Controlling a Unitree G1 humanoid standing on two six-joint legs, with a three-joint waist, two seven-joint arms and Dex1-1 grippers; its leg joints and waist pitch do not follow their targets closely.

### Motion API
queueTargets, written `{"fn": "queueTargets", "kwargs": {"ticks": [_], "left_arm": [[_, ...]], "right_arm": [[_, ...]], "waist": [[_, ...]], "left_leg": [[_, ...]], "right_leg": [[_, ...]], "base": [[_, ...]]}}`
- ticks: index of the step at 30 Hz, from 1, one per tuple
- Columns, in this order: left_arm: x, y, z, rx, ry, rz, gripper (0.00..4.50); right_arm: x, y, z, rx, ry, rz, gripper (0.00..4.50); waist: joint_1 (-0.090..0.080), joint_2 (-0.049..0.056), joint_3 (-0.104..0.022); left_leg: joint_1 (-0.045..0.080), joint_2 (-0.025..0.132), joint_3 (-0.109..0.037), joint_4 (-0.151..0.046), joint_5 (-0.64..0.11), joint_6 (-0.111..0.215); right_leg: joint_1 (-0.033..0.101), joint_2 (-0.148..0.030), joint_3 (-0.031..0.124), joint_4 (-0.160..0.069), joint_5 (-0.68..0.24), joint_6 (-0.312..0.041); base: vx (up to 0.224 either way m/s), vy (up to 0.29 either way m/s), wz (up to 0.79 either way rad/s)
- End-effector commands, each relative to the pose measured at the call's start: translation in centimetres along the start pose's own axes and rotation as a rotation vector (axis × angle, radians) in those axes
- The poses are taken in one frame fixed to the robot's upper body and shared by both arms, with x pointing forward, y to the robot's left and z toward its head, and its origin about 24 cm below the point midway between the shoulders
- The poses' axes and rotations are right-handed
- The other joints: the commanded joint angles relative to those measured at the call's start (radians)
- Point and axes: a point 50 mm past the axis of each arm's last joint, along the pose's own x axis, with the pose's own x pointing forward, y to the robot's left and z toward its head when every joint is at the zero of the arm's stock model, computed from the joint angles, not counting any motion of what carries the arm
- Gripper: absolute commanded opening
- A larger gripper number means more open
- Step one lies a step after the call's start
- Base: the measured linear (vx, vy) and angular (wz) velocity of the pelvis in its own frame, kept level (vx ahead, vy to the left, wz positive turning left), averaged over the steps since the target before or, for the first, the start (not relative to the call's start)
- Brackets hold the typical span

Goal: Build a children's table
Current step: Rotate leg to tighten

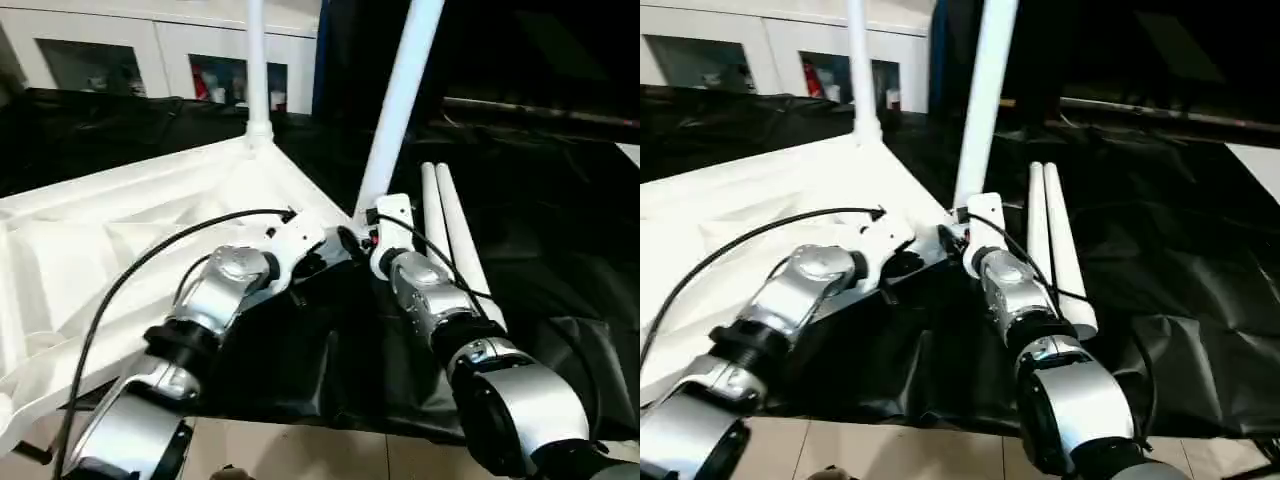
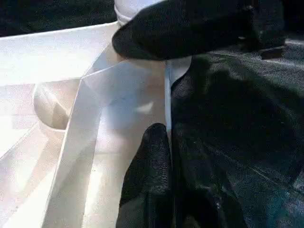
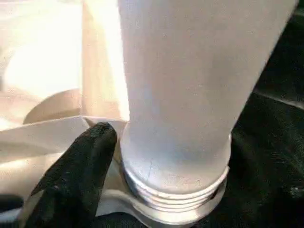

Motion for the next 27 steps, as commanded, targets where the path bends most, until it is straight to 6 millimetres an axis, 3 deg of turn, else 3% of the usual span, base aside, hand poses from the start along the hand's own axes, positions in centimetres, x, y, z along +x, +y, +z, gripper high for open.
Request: {"fn": "queueTargets", "kwargs": {"ticks": [1,3,5,8,11,14,18,27], "left_arm": [[-0.4,-0.8,0.1,0.050,-0.040,-0.077,0.00],[-0.9,-0.7,0.1,0.081,-0.068,-0.104,0.00],[-1.8,-0.6,-0.5,0.095,-0.083,-0.146,0.00],[-2.7,-0.6,-1.4,0.120,-0.076,-0.206,0.00],[-3.2,-0.7,-1.4,0.135,-0.095,-0.250,0.00],[-4.0,-0.8,-1.1,0.116,-0.121,-0.303,0.00],[-4.5,-0.9,-0.9,0.122,-0.137,-0.346,0.00],[-4.8,-1.1,-0.7,0.129,-0.149,-0.375,0.00]], "right_arm": [[-0.1,0.2,0.6,-0.047,-0.030,0.093,4.00],[-0.5,-0.5,0.8,-0.108,-0.046,0.136,4.12],[-1.3,-1.7,0.9,-0.179,-0.056,0.202,4.12],[-2.7,-2.6,0.4,-0.245,-0.039,0.361,4.12],[-3.8,-2.7,-0.1,-0.272,-0.014,0.509,4.12],[-4.9,-2.8,-0.4,-0.284,0.019,0.649,4.12],[-5.2,-2.9,-0.2,-0.288,0.016,0.692,4.12],[-5.3,-2.9,0.4,-0.281,0.007,0.719,4.12]], "waist": [[0.002,0.002,-0.060],[0.000,0.005,-0.063],[0.003,0.004,-0.069],[0.005,0.000,-0.068],[0.005,-0.006,-0.064],[0.008,-0.003,-0.060],[0.007,-0.003,-0.059],[0.014,-0.005,-0.062]], "left_leg": [[-0.002,0.028,-0.009,-0.071,-0.170,0.006],[-0.002,0.028,-0.007,-0.066,-0.138,0.023],[-0.006,0.027,-0.004,-0.056,-0.061,0.054],[-0.007,0.023,-0.001,-0.050,-0.050,0.094],[-0.008,0.027,-0.001,-0.053,-0.088,0.095],[-0.008,0.032,-0.002,-0.055,-0.116,0.090],[-0.005,0.032,-0.002,-0.058,-0.136,0.071],[-0.006,0.028,-0.002,-0.055,-0.091,0.082]], "right_leg": [[0.046,-0.076,0.049,-0.077,-0.059,-0.191],[0.044,-0.074,0.050,-0.074,-0.012,-0.204],[0.047,-0.068,0.049,-0.059,0.114,-0.221],[0.046,-0.063,0.047,-0.055,0.174,-0.240],[0.047,-0.066,0.047,-0.062,0.104,-0.240],[0.046,-0.068,0.046,-0.065,0.044,-0.238],[0.041,-0.069,0.048,-0.070,-0.008,-0.244],[0.042,-0.067,0.047,-0.063,0.043,-0.246]], "base": [[0.000,0.000,0.00],[0.000,0.000,0.00],[0.000,0.000,0.00],[0.000,0.000,0.00],[0.000,0.000,0.00],[0.000,0.000,0.00],[0.000,0.000,0.00],[0.000,0.000,0.00]]}}
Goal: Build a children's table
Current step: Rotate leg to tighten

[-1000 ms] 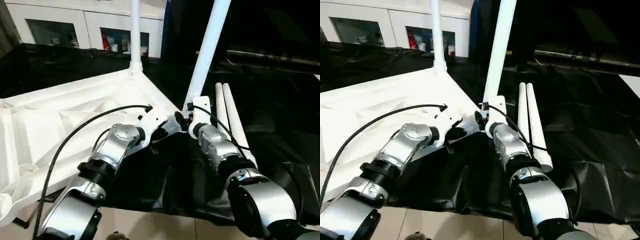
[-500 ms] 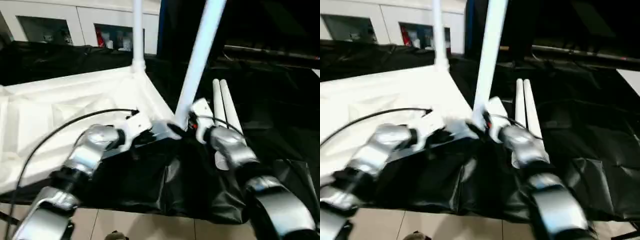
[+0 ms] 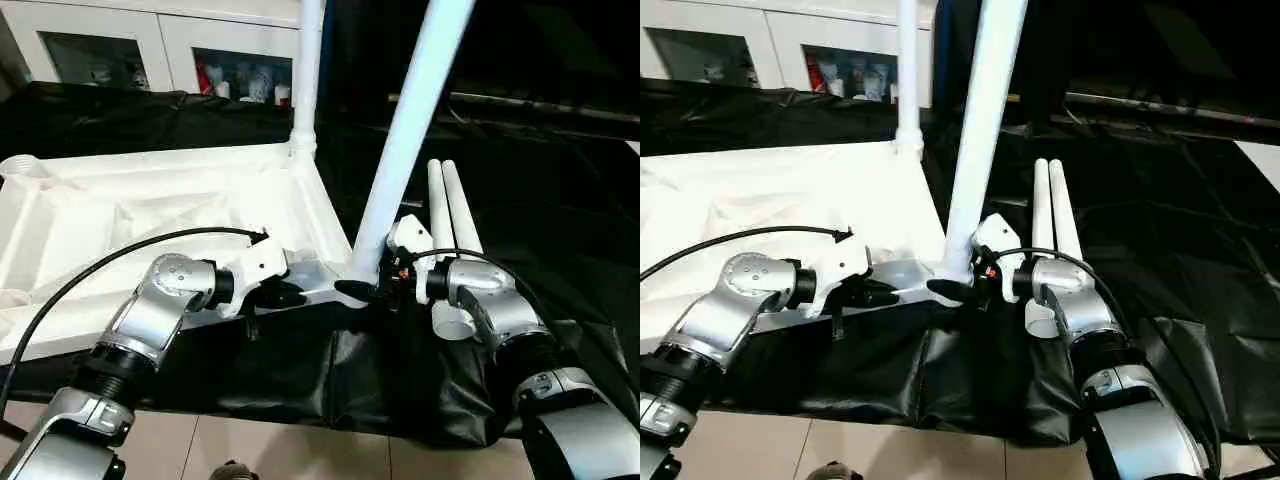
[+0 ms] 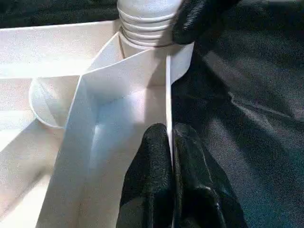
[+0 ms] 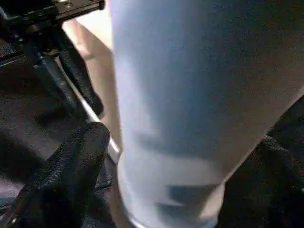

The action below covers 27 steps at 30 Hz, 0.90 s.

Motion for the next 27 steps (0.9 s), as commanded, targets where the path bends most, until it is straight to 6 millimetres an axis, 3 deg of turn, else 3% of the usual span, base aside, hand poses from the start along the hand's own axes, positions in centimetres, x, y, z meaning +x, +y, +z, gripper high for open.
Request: {"fn": "queueTargets", "kwargs": {"ticks": [1,18,25,27], "left_arm": [[0.4,-0.4,1.3,0.024,-0.088,-0.036,0.00],[0.4,-0.6,0.8,0.017,-0.069,-0.029,0.00],[0.1,-0.5,0.6,0.014,-0.058,-0.023,0.00],[0.2,0.2,0.3,-0.007,-0.044,0.059,0.00]], "right_arm": [[-0.3,-0.2,0.1,-0.002,0.009,0.003,4.12],[-0.4,0.1,-1.0,0.014,0.039,-0.016,2.78],[-0.2,0.3,-1.4,0.019,0.043,-0.030,2.72],[0.1,0.1,-1.8,0.054,0.040,-0.112,2.72]], "waist": [[0.001,-0.008,-0.064],[0.007,-0.003,-0.067],[0.007,0.000,-0.068],[0.006,0.001,-0.067]], "left_leg": [[0.010,0.028,-0.002,-0.059,-0.095,0.071],[0.012,0.027,-0.002,-0.056,-0.081,0.068],[0.012,0.026,-0.002,-0.056,-0.082,0.064],[0.013,0.027,-0.002,-0.056,-0.085,0.062]], "right_leg": [[0.055,-0.067,0.048,-0.064,0.042,-0.243],[0.056,-0.066,0.047,-0.060,0.065,-0.245],[0.056,-0.066,0.047,-0.059,0.077,-0.248],[0.056,-0.065,0.047,-0.060,0.078,-0.249]], "base": [[0.000,0.000,0.00],[0.000,0.000,0.00],[0.000,0.000,0.00],[0.000,0.000,0.00]]}}
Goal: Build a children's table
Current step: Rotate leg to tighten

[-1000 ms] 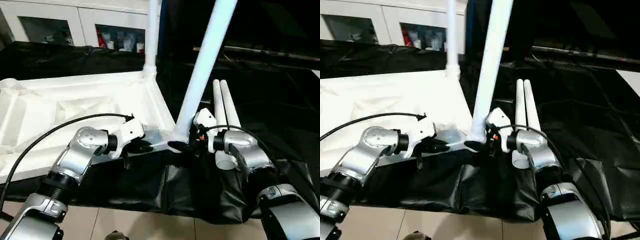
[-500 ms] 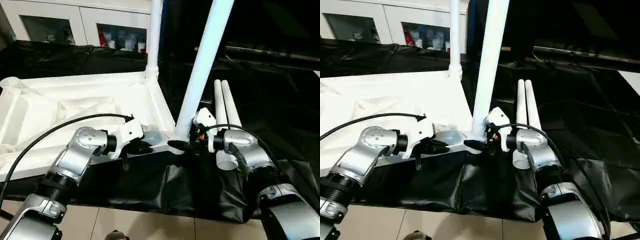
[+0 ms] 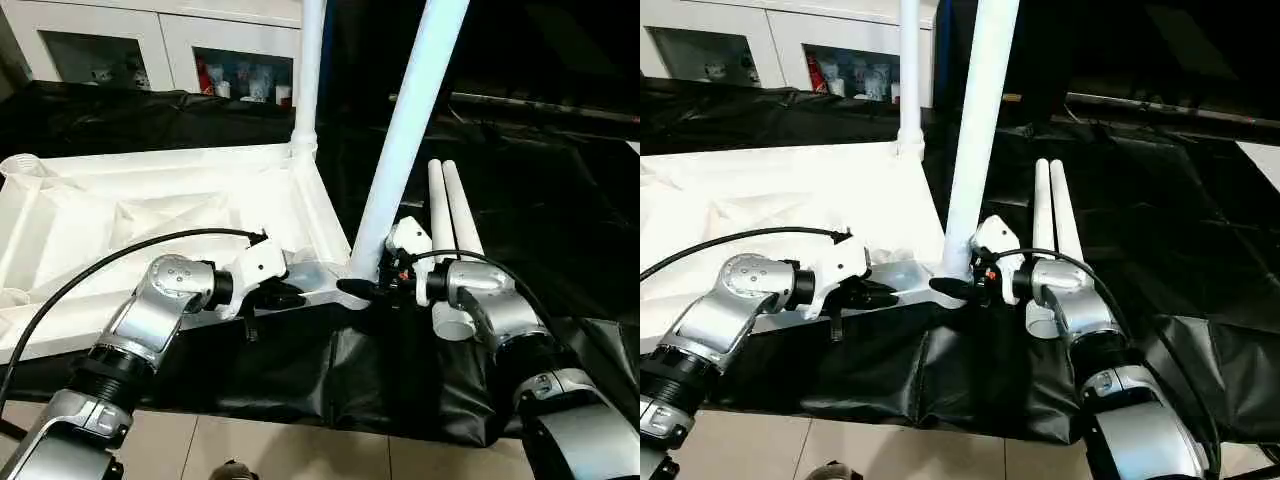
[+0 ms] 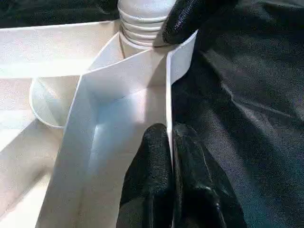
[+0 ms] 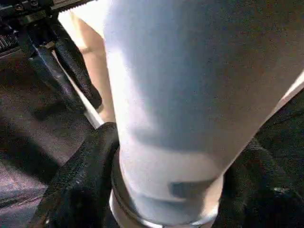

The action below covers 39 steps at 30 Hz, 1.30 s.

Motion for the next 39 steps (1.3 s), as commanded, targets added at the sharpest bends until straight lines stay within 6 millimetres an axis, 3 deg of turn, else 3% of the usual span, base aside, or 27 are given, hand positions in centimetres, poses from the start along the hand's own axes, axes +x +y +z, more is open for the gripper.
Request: {"fn": "queueTargets", "kwargs": {"ticks": [1,5,7,8,10,11,13,14,15,19,21,22,25,28,30,32,33,34,35,36,38,39], "left_arm": [[0.4,0.6,0.3,-0.021,-0.040,0.085,0.00],[1.2,2.3,0.2,-0.066,-0.014,0.246,0.00],[2.1,3.3,0.9,-0.109,-0.033,0.343,0.00],[3.2,4.1,2.0,-0.144,-0.049,0.417,0.00],[3.7,4.3,2.4,-0.151,-0.047,0.448,0.00],[4.9,4.7,3.7,-0.172,-0.061,0.513,0.00],[5.6,4.8,4.5,-0.180,-0.077,0.526,0.00],[5.9,4.7,4.9,-0.176,-0.085,0.517,0.00],[6.1,4.6,5.1,-0.172,-0.086,0.512,0.00],[6.5,4.4,5.4,-0.101,-0.087,0.459,0.00],[6.6,4.3,5.4,-0.072,-0.096,0.434,0.00],[6.7,4.2,5.4,-0.069,-0.099,0.429,0.00],[6.8,4.0,5.5,-0.040,-0.121,0.390,0.00],[6.7,3.9,5.7,-0.017,-0.139,0.373,0.00],[6.7,3.9,5.8,-0.007,-0.153,0.373,0.00],[6.6,4.1,6.1,0.010,-0.179,0.395,0.00],[6.6,4.2,6.3,0.015,-0.193,0.407,0.00],[6.5,4.2,6.3,0.014,-0.199,0.408,0.47],[6.4,4.4,6.8,0.006,-0.228,0.404,0.58],[6.4,4.4,6.8,0.006,-0.228,0.404,0.58],[5.8,4.7,7.7,-0.017,-0.290,0.397,0.65],[5.6,4.8,7.9,-0.015,-0.299,0.404,0.93]], "right_arm": [[0.1,-0.1,-1.6,0.068,0.030,-0.127,2.72],[1.0,-0.3,-2.8,0.171,0.053,-0.328,2.72],[1.7,-0.6,-3.4,0.259,0.072,-0.491,2.72],[2.3,-1.0,-3.5,0.360,0.077,-0.657,2.72],[2.5,-1.1,-3.5,0.398,0.079,-0.710,2.72],[3.0,-1.4,-3.1,0.521,0.055,-0.825,2.72],[3.3,-1.5,-2.9,0.580,0.048,-0.882,2.72],[3.4,-1.5,-2.7,0.577,0.059,-0.899,2.72],[3.5,-1.6,-2.7,0.568,0.069,-0.902,2.72],[3.8,-1.9,-1.6,0.520,0.057,-0.926,2.72],[3.8,-2.0,-1.5,0.525,0.052,-0.942,2.72],[3.7,-2.1,-1.5,0.526,0.048,-0.947,3.26],[3.4,-2.6,-0.9,0.478,0.011,-0.939,3.49],[3.1,-2.9,-0.5,0.401,0.026,-0.923,3.81],[2.7,-3.3,-0.1,0.309,0.035,-0.902,3.81],[1.8,-3.7,0.2,0.259,0.015,-0.882,3.81],[1.5,-3.9,0.2,0.249,0.007,-0.877,3.81],[1.3,-3.9,0.2,0.245,0.002,-0.873,3.85],[0.8,-4.0,0.3,0.232,-0.019,-0.861,3.85],[0.8,-4.0,0.3,0.232,-0.019,-0.861,3.85],[0.2,-4.0,0.2,0.200,-0.024,-0.839,3.85],[0.2,-3.9,0.3,0.190,-0.026,-0.829,3.85]], "waist": [[-0.003,0.003,-0.064],[-0.007,0.008,-0.061],[-0.007,0.011,-0.059],[-0.007,0.011,-0.055],[-0.004,0.009,-0.059],[0.005,0.005,-0.059],[0.013,0.009,-0.065],[0.013,0.007,-0.065],[0.016,0.005,-0.068],[0.020,0.002,-0.077],[0.019,0.006,-0.073],[0.019,0.006,-0.073],[0.014,0.017,-0.069],[0.007,0.017,-0.071],[0.006,0.018,-0.070],[0.009,-0.001,-0.069],[0.015,0.007,-0.070],[0.014,0.004,-0.071],[0.017,-0.001,-0.073],[0.021,0.002,-0.074],[0.023,0.002,-0.074],[0.024,-0.001,-0.071]], "left_leg": [[0.012,0.026,-0.003,-0.061,-0.104,0.048],[0.020,0.026,-0.007,-0.070,-0.168,-0.004],[0.023,0.027,-0.008,-0.074,-0.213,-0.022],[0.029,0.023,-0.007,-0.077,-0.244,-0.038],[0.033,0.025,-0.010,-0.078,-0.264,-0.050],[0.027,0.027,-0.009,-0.077,-0.246,-0.046],[0.036,0.025,-0.006,-0.073,-0.234,-0.045],[0.031,0.024,-0.006,-0.073,-0.216,-0.039],[0.015,0.023,-0.008,-0.070,-0.159,-0.028],[0.007,0.015,-0.005,-0.056,-0.058,0.026],[0.007,0.016,-0.005,-0.058,-0.070,0.036],[0.009,0.017,-0.005,-0.059,-0.083,0.035],[0.011,0.022,-0.008,-0.068,-0.166,-0.004],[0.010,0.024,-0.008,-0.067,-0.167,-0.012],[0.008,0.021,-0.006,-0.064,-0.149,-0.004],[0.005,0.019,-0.004,-0.063,-0.132,0.011],[0.007,0.020,-0.004,-0.060,-0.116,0.026],[0.005,0.020,-0.005,-0.059,-0.106,0.034],[0.004,0.020,-0.004,-0.056,-0.081,0.049],[0.003,0.020,-0.005,-0.053,-0.059,0.063],[0.005,0.022,-0.005,-0.052,-0.052,0.066],[0.004,0.023,-0.004,-0.053,-0.062,0.068]], "right_leg": [[0.053,-0.066,0.048,-0.064,0.055,-0.248],[0.052,-0.069,0.049,-0.077,-0.072,-0.218],[0.048,-0.072,0.051,-0.087,-0.136,-0.203],[0.039,-0.071,0.052,-0.093,-0.189,-0.196],[0.042,-0.075,0.052,-0.095,-0.229,-0.185],[0.043,-0.078,0.053,-0.095,-0.198,-0.174],[0.037,-0.074,0.053,-0.089,-0.146,-0.177],[0.040,-0.074,0.054,-0.086,-0.110,-0.180],[0.052,-0.073,0.051,-0.075,-0.027,-0.181],[0.058,-0.069,0.048,-0.058,0.161,-0.196],[0.056,-0.069,0.046,-0.062,0.144,-0.198],[0.055,-0.069,0.046,-0.065,0.124,-0.197],[0.054,-0.072,0.046,-0.074,0.027,-0.192],[0.056,-0.072,0.046,-0.071,0.037,-0.197],[0.056,-0.072,0.047,-0.071,0.051,-0.207],[0.060,-0.070,0.047,-0.071,0.057,-0.204],[0.059,-0.072,0.048,-0.069,0.076,-0.202],[0.059,-0.072,0.048,-0.068,0.089,-0.202],[0.061,-0.071,0.046,-0.063,0.120,-0.207],[0.058,-0.071,0.046,-0.060,0.154,-0.215],[0.056,-0.071,0.043,-0.057,0.172,-0.233],[0.056,-0.070,0.043,-0.058,0.162,-0.236]], "base": [[0.000,0.000,0.00],[0.000,0.000,0.00],[0.000,0.000,0.00],[0.000,0.000,0.00],[0.000,0.000,0.00],[0.000,0.000,0.00],[0.000,0.000,0.00],[0.000,0.000,0.00],[0.000,0.000,0.00],[0.000,0.000,0.00],[0.000,0.000,0.00],[0.000,0.000,0.00],[0.000,0.000,0.00],[0.000,0.000,0.00],[0.000,0.000,0.00],[0.000,0.000,0.00],[0.000,0.000,0.00],[0.000,0.000,0.00],[0.000,0.000,0.00],[0.000,0.000,0.00],[0.000,0.000,0.00],[0.000,0.000,0.00]]}}
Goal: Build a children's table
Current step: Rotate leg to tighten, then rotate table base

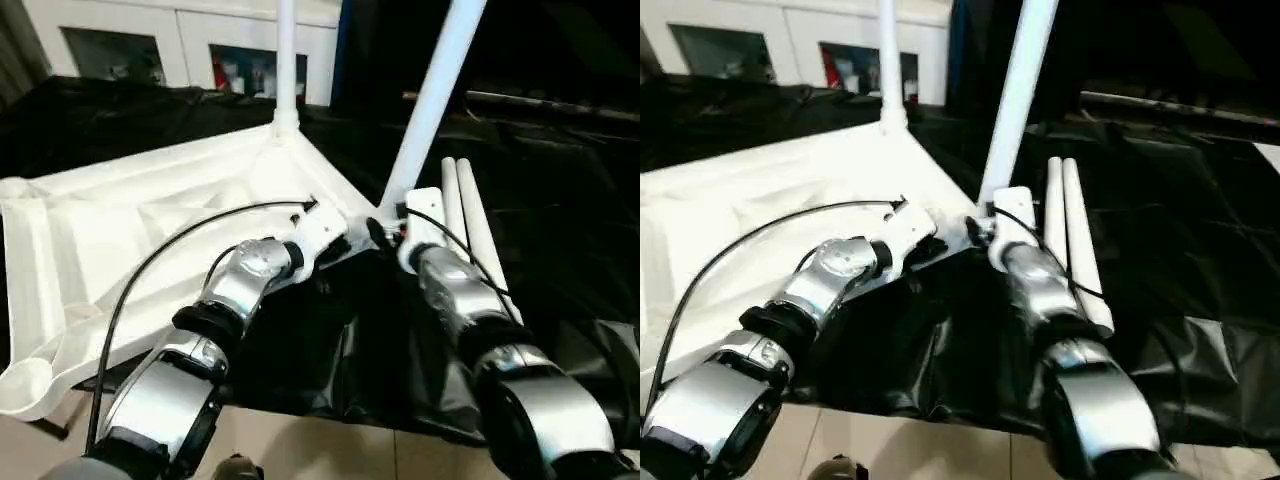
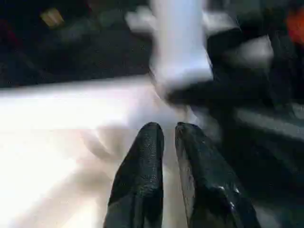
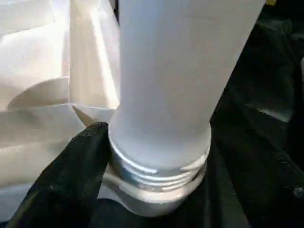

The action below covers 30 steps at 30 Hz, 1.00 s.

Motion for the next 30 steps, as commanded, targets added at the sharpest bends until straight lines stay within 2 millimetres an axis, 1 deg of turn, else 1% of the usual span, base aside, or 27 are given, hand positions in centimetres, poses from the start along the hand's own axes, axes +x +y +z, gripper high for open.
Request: {"fn": "queueTargets", "kwargs": {"ticks": [1,2,3,4,5,6,7,9,10,11,12,14,15,16,17,18,19,20,21,22,23,24,25,27,28,29,30], "left_arm": [[-0.1,1.0,2.3,0.024,-0.086,0.028,1.02],[-0.5,1.5,2.4,0.020,-0.091,0.051,1.03],[-0.9,2.1,2.6,0.017,-0.094,0.080,1.07],[-1.8,3.3,2.6,0.031,-0.083,0.144,1.07],[-2.4,4.1,2.6,0.033,-0.074,0.181,1.20],[-2.4,4.1,2.6,0.033,-0.074,0.181,1.45],[-3.5,5.3,2.4,0.034,-0.050,0.243,1.45],[-6.0,7.5,2.0,0.058,0.001,0.354,1.45],[-6.8,8.1,1.9,0.063,0.014,0.387,1.45],[-8.2,9.2,1.7,0.062,0.032,0.453,1.45],[-9.8,10.4,1.4,0.064,0.063,0.528,1.45],[-12.5,12.0,0.5,0.085,0.140,0.637,1.45],[-13.5,12.5,0.1,0.093,0.178,0.670,1.45],[-13.7,12.6,0.0,0.095,0.188,0.679,1.45],[-16.1,13.4,-0.5,0.086,0.254,0.749,1.45],[-16.2,13.4,-0.5,0.085,0.255,0.750,1.45],[-17.7,13.7,-0.8,0.070,0.292,0.788,1.45],[-17.7,13.7,-0.8,0.070,0.292,0.788,1.45],[-18.3,13.8,-1.0,0.067,0.311,0.801,1.45],[-18.7,13.8,-1.1,0.066,0.327,0.809,1.45],[-19.3,13.8,-1.4,0.061,0.347,0.801,1.45],[-19.9,13.5,-1.8,0.056,0.382,0.750,1.45],[-20.3,13.2,-2.1,0.051,0.407,0.713,1.45],[-20.9,12.8,-2.7,0.049,0.467,0.643,1.45],[-20.9,12.7,-2.8,0.049,0.469,0.641,1.45],[-21.2,12.3,-2.9,0.041,0.496,0.600,1.45],[-21.2,12.3,-2.9,0.041,0.496,0.600,1.45]], "right_arm": [[-0.2,-0.4,0.5,-0.033,-0.020,0.016,3.85],[-0.3,-0.3,0.6,-0.043,-0.022,0.032,3.85],[-0.3,-0.1,0.6,-0.044,-0.018,0.060,3.85],[-0.4,0.4,0.6,-0.060,-0.008,0.110,3.85],[-0.4,0.7,0.6,-0.079,-0.005,0.140,3.85],[-0.4,0.7,0.6,-0.079,-0.005,0.140,3.85],[-0.6,1.3,0.6,-0.108,0.001,0.190,3.85],[-0.9,1.8,0.8,-0.148,-0.009,0.252,3.85],[-1.1,2.0,0.9,-0.159,-0.016,0.270,3.85],[-1.3,2.0,1.5,-0.169,-0.060,0.274,3.85],[-1.5,1.9,2.3,-0.162,-0.115,0.269,3.85],[-1.8,1.7,3.4,-0.149,-0.186,0.255,3.85],[-2.0,1.6,3.7,-0.151,-0.201,0.254,3.85],[-2.0,1.5,3.8,-0.152,-0.204,0.253,3.85],[-2.7,1.5,4.2,-0.170,-0.228,0.292,3.85],[-2.7,1.5,4.2,-0.171,-0.228,0.293,3.85],[-3.3,1.5,4.3,-0.185,-0.232,0.341,3.85],[-3.3,1.5,4.3,-0.185,-0.232,0.341,3.85],[-3.6,1.4,4.3,-0.186,-0.230,0.359,3.85],[-3.8,1.3,4.2,-0.184,-0.225,0.370,3.85],[-4.1,1.0,4.0,-0.190,-0.208,0.382,3.85],[-4.5,0.6,3.8,-0.210,-0.190,0.395,3.85],[-4.8,0.4,3.7,-0.224,-0.177,0.403,3.85],[-5.5,0.1,3.7,-0.246,-0.164,0.448,3.85],[-5.5,0.1,3.7,-0.247,-0.164,0.450,3.85],[-6.1,0.2,3.8,-0.267,-0.174,0.493,3.85],[-6.1,0.2,3.8,-0.267,-0.174,0.493,3.85]], "waist": [[0.000,-0.003,-0.080],[-0.001,0.004,-0.080],[-0.004,0.003,-0.077],[-0.008,0.006,-0.078],[-0.010,0.009,-0.077],[-0.016,0.007,-0.078],[-0.019,0.010,-0.078],[-0.024,0.009,-0.079],[-0.031,0.009,-0.078],[-0.034,0.011,-0.080],[-0.037,0.014,-0.077],[-0.045,0.013,-0.076],[-0.044,0.016,-0.077],[-0.048,0.018,-0.074],[-0.048,0.016,-0.073],[-0.043,0.013,-0.071],[-0.041,0.016,-0.070],[-0.040,0.017,-0.070],[-0.039,0.017,-0.069],[-0.038,0.020,-0.069],[-0.035,0.022,-0.069],[-0.035,0.021,-0.068],[-0.031,0.019,-0.070],[-0.028,0.018,-0.069],[-0.025,0.018,-0.067],[-0.025,0.018,-0.066],[-0.019,0.017,-0.066]], "left_leg": [[0.021,0.025,-0.002,-0.056,-0.079,0.069],[0.021,0.025,-0.003,-0.057,-0.093,0.062],[0.021,0.025,-0.002,-0.059,-0.111,0.054],[0.021,0.025,-0.004,-0.060,-0.123,0.048],[0.020,0.025,-0.005,-0.061,-0.126,0.043],[0.020,0.025,-0.006,-0.063,-0.129,0.032],[0.021,0.024,-0.006,-0.063,-0.128,0.027],[0.020,0.024,-0.007,-0.062,-0.114,0.017],[0.018,0.024,-0.008,-0.063,-0.107,0.017],[0.020,0.023,-0.008,-0.062,-0.107,0.016],[0.022,0.024,-0.007,-0.062,-0.115,0.011],[0.022,0.023,-0.008,-0.065,-0.128,0.006],[0.024,0.025,-0.009,-0.065,-0.134,0.001],[0.026,0.025,-0.008,-0.067,-0.150,-0.008],[0.028,0.025,-0.007,-0.068,-0.156,-0.011],[0.026,0.028,-0.008,-0.069,-0.163,-0.013],[0.028,0.026,-0.007,-0.070,-0.172,-0.014],[0.029,0.028,-0.008,-0.070,-0.175,-0.016],[0.028,0.027,-0.007,-0.070,-0.177,-0.014],[0.030,0.026,-0.008,-0.071,-0.190,-0.018],[0.030,0.028,-0.010,-0.072,-0.198,-0.022],[0.028,0.027,-0.008,-0.072,-0.200,-0.021],[0.029,0.027,-0.009,-0.072,-0.185,-0.022],[0.028,0.024,-0.007,-0.070,-0.180,-0.021],[0.029,0.024,-0.007,-0.071,-0.190,-0.023],[0.029,0.023,-0.006,-0.072,-0.198,-0.023],[0.030,0.026,-0.008,-0.073,-0.218,-0.023]], "right_leg": [[0.063,-0.070,0.045,-0.056,0.141,-0.240],[0.061,-0.070,0.045,-0.059,0.118,-0.236],[0.062,-0.070,0.046,-0.061,0.096,-0.233],[0.063,-0.067,0.046,-0.062,0.088,-0.224],[0.063,-0.068,0.046,-0.062,0.083,-0.220],[0.064,-0.067,0.046,-0.062,0.077,-0.213],[0.064,-0.065,0.046,-0.061,0.077,-0.213],[0.066,-0.063,0.045,-0.059,0.101,-0.205],[0.067,-0.062,0.045,-0.058,0.113,-0.202],[0.065,-0.063,0.045,-0.058,0.112,-0.203],[0.063,-0.062,0.045,-0.059,0.106,-0.203],[0.062,-0.061,0.045,-0.061,0.078,-0.197],[0.060,-0.062,0.045,-0.061,0.069,-0.195],[0.056,-0.059,0.046,-0.064,0.039,-0.191],[0.054,-0.059,0.047,-0.066,0.030,-0.192],[0.056,-0.061,0.047,-0.063,0.022,-0.191],[0.053,-0.061,0.048,-0.067,0.002,-0.188],[0.053,-0.062,0.048,-0.066,0.001,-0.188],[0.052,-0.061,0.049,-0.068,0.000,-0.188],[0.049,-0.061,0.049,-0.069,-0.010,-0.193],[0.050,-0.062,0.049,-0.069,-0.009,-0.195],[0.049,-0.060,0.049,-0.070,-0.009,-0.193],[0.052,-0.060,0.049,-0.068,0.003,-0.191],[0.051,-0.058,0.050,-0.068,0.008,-0.189],[0.050,-0.058,0.050,-0.070,-0.009,-0.188],[0.049,-0.059,0.051,-0.072,-0.021,-0.187],[0.049,-0.063,0.051,-0.075,-0.052,-0.184]], "base": [[0.000,0.000,0.00],[0.000,0.000,0.00],[0.000,0.000,0.00],[0.000,0.000,0.00],[0.000,0.000,0.00],[0.000,0.000,0.00],[0.000,0.000,0.00],[0.000,0.000,0.00],[0.000,0.000,0.00],[0.000,0.000,0.00],[0.000,0.000,0.00],[0.000,0.000,0.00],[0.000,0.000,0.00],[0.000,0.000,0.00],[0.000,0.000,0.00],[0.000,0.000,0.00],[0.000,0.000,0.00],[0.000,0.000,0.00],[0.000,0.000,0.00],[0.000,0.000,0.00],[0.000,0.000,0.00],[0.000,0.000,0.00],[0.000,0.000,0.00],[0.000,0.000,0.00],[0.000,0.000,0.00],[0.000,0.000,0.00],[0.000,0.000,0.00]]}}
